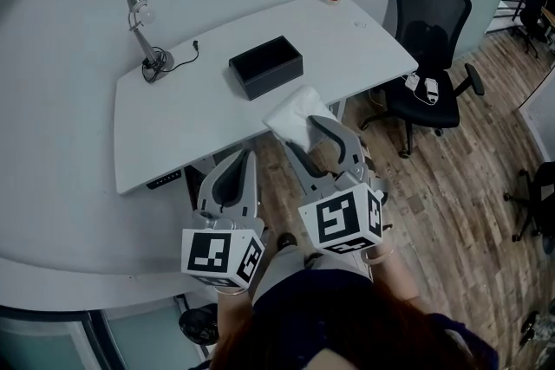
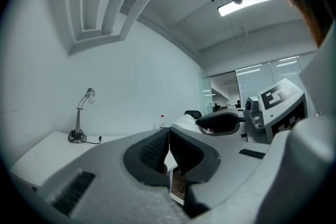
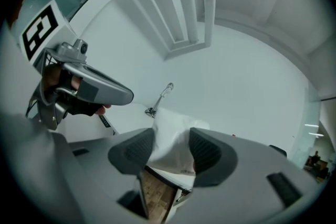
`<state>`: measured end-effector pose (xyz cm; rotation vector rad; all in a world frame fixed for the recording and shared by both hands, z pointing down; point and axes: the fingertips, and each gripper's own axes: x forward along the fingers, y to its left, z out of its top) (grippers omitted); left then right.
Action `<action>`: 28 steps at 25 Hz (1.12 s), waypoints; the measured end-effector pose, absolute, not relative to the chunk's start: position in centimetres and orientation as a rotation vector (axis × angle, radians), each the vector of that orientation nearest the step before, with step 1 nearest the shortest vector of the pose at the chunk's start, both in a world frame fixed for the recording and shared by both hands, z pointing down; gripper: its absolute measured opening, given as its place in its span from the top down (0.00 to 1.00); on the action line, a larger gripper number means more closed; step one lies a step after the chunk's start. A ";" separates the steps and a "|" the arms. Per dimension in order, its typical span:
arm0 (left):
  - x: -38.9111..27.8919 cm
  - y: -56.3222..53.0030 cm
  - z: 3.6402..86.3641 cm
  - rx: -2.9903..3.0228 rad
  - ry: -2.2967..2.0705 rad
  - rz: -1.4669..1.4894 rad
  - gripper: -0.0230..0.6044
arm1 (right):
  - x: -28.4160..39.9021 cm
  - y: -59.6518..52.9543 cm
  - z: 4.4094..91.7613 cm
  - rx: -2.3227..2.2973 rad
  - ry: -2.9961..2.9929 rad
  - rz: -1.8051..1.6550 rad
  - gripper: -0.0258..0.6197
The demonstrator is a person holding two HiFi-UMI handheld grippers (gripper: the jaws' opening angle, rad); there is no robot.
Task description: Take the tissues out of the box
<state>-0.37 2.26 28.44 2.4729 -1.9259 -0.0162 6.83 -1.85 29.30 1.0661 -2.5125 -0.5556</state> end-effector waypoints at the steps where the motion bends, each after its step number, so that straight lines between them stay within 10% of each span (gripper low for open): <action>1: -0.3 2.4 28.4 2.472 -1.928 -0.013 0.92 | 7.0 -1.7 29.3 1.067 -2.515 -0.554 0.61; 28: 0.1 1.8 28.3 2.495 -1.909 0.044 0.92 | 7.3 -2.1 29.3 1.096 -2.523 -0.521 0.62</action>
